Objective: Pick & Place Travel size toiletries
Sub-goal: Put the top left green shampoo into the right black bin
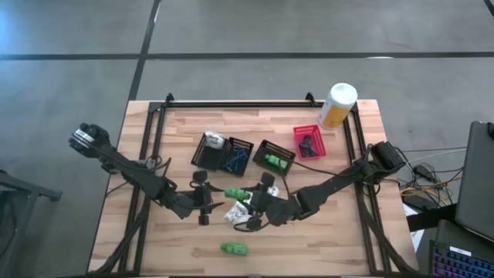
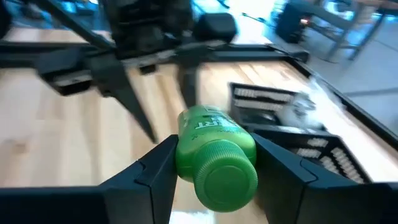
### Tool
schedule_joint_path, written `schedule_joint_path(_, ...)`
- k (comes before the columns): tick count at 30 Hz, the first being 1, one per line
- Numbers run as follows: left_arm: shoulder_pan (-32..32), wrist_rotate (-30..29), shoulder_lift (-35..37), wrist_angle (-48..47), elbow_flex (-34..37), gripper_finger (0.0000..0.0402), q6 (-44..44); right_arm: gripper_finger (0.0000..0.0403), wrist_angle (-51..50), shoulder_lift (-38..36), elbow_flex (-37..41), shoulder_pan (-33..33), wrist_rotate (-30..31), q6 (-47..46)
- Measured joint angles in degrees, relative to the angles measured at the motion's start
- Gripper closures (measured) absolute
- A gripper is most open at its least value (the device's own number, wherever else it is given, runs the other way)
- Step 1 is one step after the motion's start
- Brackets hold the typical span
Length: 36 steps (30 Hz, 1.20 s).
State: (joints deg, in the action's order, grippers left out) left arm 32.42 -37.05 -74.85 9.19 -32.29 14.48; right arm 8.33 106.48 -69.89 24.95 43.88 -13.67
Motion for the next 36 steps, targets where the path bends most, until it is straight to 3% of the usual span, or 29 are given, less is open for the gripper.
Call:
schedule_joint_path(6, 0.09, 0.02, 0.00, -5.59, 1.48, 0.0202, 6.93, 0.0235, -11.12, -1.19, 0.00, -0.61, 5.87, -9.37)
schedule_joint_path(15, 0.57, -0.01, 0.00, -4.95, 5.26, 0.0202, 12.22, 0.0220, -29.17, -8.53, 3.52, -5.14, 8.67, -23.36)
schedule_joint_path(20, 0.57, -0.36, 0.00, -4.23, 5.55, 0.0202, 12.38, 0.0227, -25.07, -14.15, 11.26, -10.68, 6.27, -24.03)
schedule_joint_path(28, 0.57, -0.57, 0.00, -3.35, 5.54, 0.0202, 12.18, 0.0227, -7.03, -15.44, 22.54, -20.49, -7.27, -18.43)
schedule_joint_path(36, 0.57, -0.58, 0.00, -3.73, 5.53, 0.0202, 11.98, 0.0227, -6.24, -14.97, 25.33, -22.79, -10.14, -19.38)
